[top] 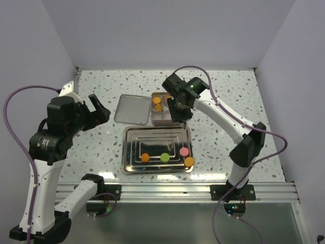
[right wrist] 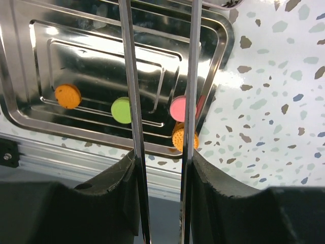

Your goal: Pack the cookies

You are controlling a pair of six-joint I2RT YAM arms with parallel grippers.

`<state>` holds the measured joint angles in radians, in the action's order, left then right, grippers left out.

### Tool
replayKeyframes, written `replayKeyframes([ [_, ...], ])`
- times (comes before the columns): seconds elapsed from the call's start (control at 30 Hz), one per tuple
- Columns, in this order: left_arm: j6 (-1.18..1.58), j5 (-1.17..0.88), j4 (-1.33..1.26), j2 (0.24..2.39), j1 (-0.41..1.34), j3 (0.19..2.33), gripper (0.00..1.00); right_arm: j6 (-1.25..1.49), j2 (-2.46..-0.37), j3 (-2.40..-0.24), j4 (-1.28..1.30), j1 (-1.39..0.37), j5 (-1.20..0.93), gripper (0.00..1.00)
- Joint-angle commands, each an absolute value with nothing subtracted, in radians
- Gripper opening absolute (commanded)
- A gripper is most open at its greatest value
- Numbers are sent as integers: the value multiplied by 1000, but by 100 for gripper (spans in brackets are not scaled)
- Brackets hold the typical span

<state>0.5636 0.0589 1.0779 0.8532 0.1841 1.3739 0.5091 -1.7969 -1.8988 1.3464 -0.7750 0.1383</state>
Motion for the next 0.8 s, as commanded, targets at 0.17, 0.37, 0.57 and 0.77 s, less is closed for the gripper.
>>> replayKeyframes([
  [0.17,552,89,1065,870,189,1428,100,413,-1894,-1974,1385,-700,51,35],
  [0.37,552,107,1068,874,189,1439,100,387,-1963,-2009,1370,-673,26,35],
  [0.57,558,113,1065,882,189,1439,100,374,-2000,-2033,1364,-657,23,35],
  [0.77,560,124,1062,885,189,1437,100,362,-2016,-2006,1350,-644,23,35],
])
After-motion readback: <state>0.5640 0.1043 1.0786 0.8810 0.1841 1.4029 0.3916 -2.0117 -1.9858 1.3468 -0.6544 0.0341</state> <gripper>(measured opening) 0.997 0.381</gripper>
